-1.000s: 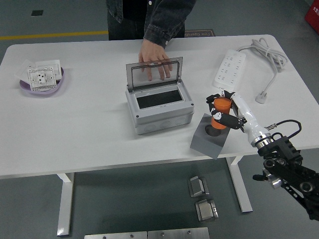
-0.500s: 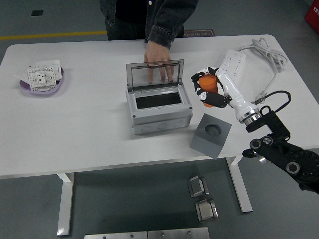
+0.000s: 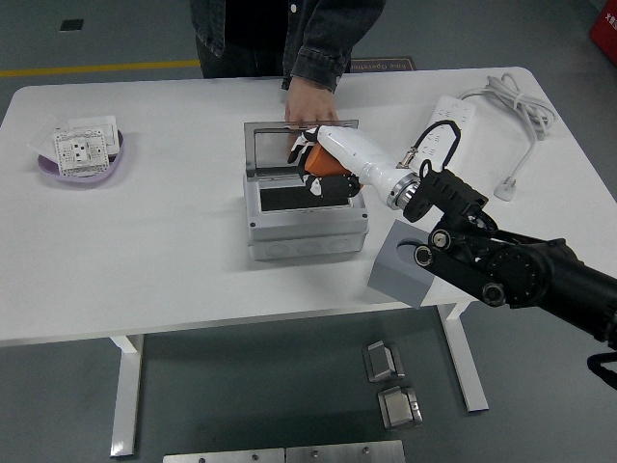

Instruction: Pick up the cylinder from the cube,place it in the box,flap close box

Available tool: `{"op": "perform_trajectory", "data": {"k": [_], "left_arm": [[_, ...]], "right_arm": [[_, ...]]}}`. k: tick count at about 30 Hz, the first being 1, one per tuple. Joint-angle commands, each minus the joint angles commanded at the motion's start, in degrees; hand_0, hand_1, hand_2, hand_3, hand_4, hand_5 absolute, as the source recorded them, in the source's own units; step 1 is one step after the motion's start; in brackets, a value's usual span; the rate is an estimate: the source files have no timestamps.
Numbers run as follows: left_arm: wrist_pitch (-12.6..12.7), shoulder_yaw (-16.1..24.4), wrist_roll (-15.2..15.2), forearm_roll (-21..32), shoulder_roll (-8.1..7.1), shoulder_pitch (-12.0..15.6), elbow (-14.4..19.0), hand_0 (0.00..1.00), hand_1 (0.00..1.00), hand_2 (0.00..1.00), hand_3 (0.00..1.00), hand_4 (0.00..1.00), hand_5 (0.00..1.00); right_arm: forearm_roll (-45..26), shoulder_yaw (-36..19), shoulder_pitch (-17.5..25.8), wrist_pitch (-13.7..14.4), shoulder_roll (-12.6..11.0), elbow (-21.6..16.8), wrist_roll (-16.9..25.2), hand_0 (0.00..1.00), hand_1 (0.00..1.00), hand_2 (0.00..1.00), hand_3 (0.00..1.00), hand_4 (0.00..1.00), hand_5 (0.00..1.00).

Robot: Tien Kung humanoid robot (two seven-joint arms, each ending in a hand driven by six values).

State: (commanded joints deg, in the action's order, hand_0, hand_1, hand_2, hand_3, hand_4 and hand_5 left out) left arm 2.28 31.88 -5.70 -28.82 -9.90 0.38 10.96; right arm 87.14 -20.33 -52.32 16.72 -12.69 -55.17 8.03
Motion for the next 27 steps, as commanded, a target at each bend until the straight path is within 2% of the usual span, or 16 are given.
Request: {"op": "perform_trajectory", "data": {"k": [5,10,13,21,22,27], "left_arm": [[0.01,0.29,-0.17,-0.42,-0.29,-0.36,0.05,0.651,0.66,0.556,0.584,0.567,0.248],[-0.07,0.15,-0.22,-0.47,-0.44,-0.88,0.13,0.651,0.662,0.555,0.583,0.568,0.25],[-0.13,0.15,-0.27,-0.6,-0.49,-1.15,0.17,0.651,0.662,0.555,0.583,0.568,0.25],[-0.31,0.4,-0.43,-1.0,-0.49,-1.2,0.16,0.649,0.663,0.555,0.581,0.566,0.251],[-0.32,0.5,-0.47,-1.11,-0.47,-1.21,0.16,0.648,0.665,0.554,0.58,0.564,0.248],[-0.37,0.29,-0.4,-1.01,-0.4,-1.41,0.14,0.648,0.665,0.554,0.58,0.564,0.248]], "right_arm": [[-1.37,5.53,-4.22,-0.75,3.46,5.12,0.71,0.002,0.094,0.522,0.502,0.002,0.002],[-3.89,9.74,-6.3,-0.28,5.45,8.97,2.46,0.002,0.093,0.516,0.5,0.002,0.002],[-5.26,11.58,-7.02,-0.24,6.06,10.95,3.98,0.002,0.093,0.516,0.5,0.002,0.002],[-4.18,11.61,-7.9,-2.91,6.46,14.17,6.63,0.002,0.1,0.516,0.499,0.002,0.002],[-3.84,11.59,-7.95,-3.0,6.54,14.36,6.76,0.11,0.259,0.597,0.6,0.002,0.002],[-3.08,12.22,-8.07,-2.59,6.93,15.0,7.38,0.11,0.259,0.597,0.6,0.002,0.002]]}}
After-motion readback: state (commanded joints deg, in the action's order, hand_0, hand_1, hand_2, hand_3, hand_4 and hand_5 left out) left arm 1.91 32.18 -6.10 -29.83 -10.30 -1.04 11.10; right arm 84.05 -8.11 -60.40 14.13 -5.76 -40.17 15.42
